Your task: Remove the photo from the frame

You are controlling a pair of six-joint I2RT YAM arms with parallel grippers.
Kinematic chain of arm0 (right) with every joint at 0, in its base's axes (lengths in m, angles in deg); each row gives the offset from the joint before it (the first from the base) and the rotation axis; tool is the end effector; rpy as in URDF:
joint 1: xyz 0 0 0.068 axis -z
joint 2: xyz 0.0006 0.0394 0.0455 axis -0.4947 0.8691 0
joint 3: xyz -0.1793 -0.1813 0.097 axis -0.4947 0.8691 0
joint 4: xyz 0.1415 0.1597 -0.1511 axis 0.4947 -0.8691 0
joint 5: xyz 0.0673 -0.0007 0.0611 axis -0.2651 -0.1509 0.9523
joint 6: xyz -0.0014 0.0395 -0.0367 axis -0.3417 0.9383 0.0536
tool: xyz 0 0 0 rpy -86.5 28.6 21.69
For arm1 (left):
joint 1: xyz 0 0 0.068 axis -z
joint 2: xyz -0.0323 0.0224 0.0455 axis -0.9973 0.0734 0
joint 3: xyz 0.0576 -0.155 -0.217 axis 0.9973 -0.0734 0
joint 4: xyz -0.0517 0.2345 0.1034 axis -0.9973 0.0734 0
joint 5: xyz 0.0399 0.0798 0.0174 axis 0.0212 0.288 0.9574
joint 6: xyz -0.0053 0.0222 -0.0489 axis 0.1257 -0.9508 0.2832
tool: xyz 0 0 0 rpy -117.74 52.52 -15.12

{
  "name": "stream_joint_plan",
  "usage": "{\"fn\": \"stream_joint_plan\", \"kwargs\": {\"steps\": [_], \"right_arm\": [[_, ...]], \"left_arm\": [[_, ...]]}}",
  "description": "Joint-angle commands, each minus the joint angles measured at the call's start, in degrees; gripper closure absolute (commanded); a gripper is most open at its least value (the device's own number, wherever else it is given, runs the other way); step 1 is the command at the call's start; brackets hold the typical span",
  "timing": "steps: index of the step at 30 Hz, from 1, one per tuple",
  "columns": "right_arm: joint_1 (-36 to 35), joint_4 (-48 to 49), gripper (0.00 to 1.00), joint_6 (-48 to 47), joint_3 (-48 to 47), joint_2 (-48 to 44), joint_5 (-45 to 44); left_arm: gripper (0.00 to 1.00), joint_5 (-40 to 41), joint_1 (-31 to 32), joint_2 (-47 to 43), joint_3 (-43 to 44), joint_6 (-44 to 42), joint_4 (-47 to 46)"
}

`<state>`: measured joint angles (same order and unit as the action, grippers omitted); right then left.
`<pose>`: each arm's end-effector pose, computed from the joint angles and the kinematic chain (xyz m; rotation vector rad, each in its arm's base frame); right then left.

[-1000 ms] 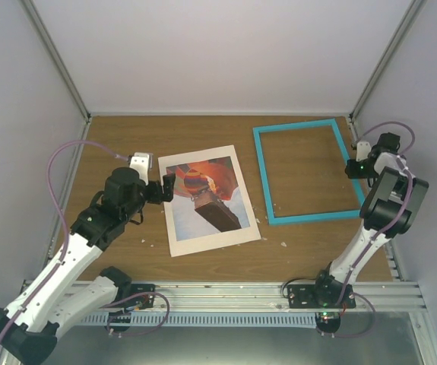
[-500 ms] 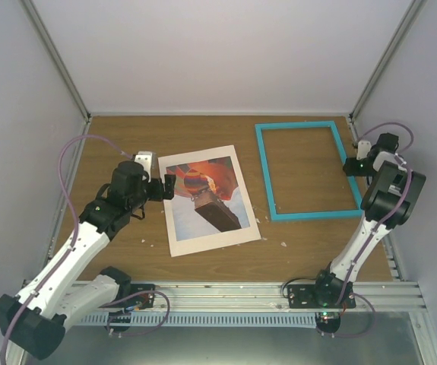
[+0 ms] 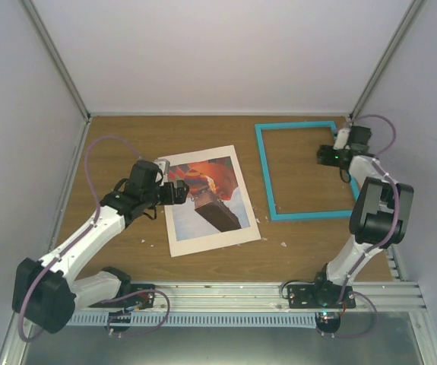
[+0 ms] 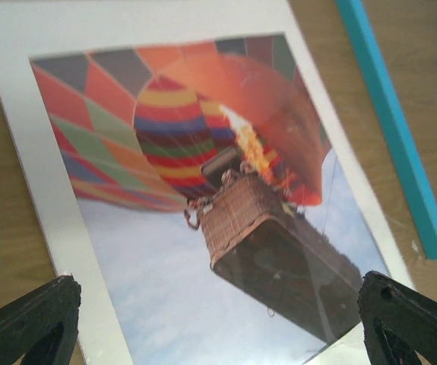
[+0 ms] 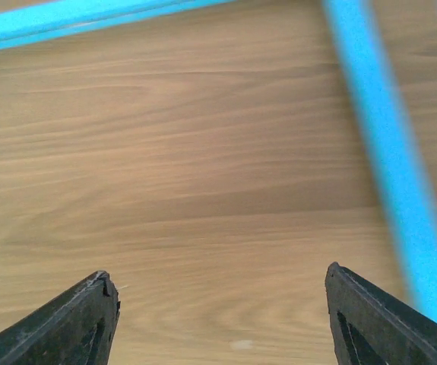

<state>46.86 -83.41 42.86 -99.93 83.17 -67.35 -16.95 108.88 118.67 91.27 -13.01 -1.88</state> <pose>0.3801 -0.1097 0.2004 0.2405 2.3883 0.1179 0.2142 -0.0953 0.2618 0.0224 2.3654 -0.5296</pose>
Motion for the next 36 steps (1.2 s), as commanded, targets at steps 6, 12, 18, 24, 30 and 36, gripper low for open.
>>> {"fn": "stream_joint_plan", "kwargs": {"steps": [6,12,18,24,30,36], "right_arm": [[-16.42,2.82,0.22,10.88,12.41,-9.90,4.78],[-28.19,2.10,0.21,13.50,21.24,-17.73,7.66],[-37.22,4.54,0.20,17.32,26.28,-18.97,9.50],[-41.99,5.79,0.20,18.66,24.35,-14.08,11.21],[-43.40,7.18,0.20,21.41,24.05,-11.09,8.75],[-43.43,7.41,0.20,21.87,22.59,-8.60,7.80]], "left_arm": [[0.01,1.18,-0.32,1.61,-7.54,6.48,-2.24],[0.01,-0.40,-0.61,2.61,-12.31,11.09,-4.02],[0.01,0.06,-0.89,4.46,-14.28,12.82,-5.94],[0.01,0.32,-0.99,8.48,-14.69,12.80,-8.34],[0.01,-1.43,-1.03,12.74,-13.99,12.06,-10.97],[0.01,-2.51,-0.99,15.89,-12.53,11.92,-13.90]]}}
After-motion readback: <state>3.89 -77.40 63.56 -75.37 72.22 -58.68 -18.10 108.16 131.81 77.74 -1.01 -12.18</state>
